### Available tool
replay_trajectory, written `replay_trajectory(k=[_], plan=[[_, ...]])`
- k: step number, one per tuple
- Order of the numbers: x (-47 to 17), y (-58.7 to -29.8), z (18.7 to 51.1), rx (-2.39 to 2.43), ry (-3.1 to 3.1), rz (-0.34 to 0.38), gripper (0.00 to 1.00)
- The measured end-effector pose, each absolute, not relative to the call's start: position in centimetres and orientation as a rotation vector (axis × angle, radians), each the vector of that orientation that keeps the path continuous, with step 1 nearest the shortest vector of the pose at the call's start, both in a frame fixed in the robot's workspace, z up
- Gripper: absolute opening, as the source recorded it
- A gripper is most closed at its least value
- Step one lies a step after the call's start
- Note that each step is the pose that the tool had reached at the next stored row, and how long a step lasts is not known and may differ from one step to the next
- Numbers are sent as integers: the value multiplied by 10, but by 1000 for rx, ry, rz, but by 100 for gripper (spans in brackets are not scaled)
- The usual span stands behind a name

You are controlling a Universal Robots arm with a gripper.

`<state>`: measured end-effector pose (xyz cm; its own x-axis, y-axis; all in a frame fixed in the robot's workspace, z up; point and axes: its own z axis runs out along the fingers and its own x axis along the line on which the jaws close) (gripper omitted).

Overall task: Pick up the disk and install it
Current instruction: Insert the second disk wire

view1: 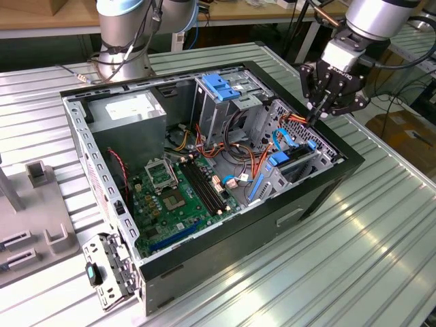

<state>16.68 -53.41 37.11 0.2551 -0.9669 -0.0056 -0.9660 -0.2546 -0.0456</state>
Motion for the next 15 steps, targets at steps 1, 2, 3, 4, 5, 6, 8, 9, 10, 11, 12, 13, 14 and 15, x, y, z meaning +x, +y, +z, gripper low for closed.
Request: replay_trajectory(k=[1, 2, 3, 4, 5, 6, 8, 9, 10, 11, 12, 13, 14, 15], plan=[[167, -534, 371, -2450, 1902, -37, 16], [167, -534, 371, -2447, 1907, -37, 16], [167, -534, 371, -2445, 1909, -37, 16], [167, -534, 371, -2445, 1909, -37, 16], [167, -534, 371, -2445, 1909, -37, 16], [167, -534, 371, -2445, 1909, -37, 16], [167, -534, 371, -2445, 1909, -37, 16], [167, -534, 371, -2442, 1912, -37, 16], [167, -534, 371, -2436, 1920, -37, 16], [167, -534, 371, -2427, 1933, -37, 16], [167, -534, 371, -2416, 1946, -38, 16], [167, -534, 371, -2401, 1965, -38, 16], [167, -534, 371, -2383, 1987, -39, 16], [167, -534, 371, -2376, 1996, -39, 16]])
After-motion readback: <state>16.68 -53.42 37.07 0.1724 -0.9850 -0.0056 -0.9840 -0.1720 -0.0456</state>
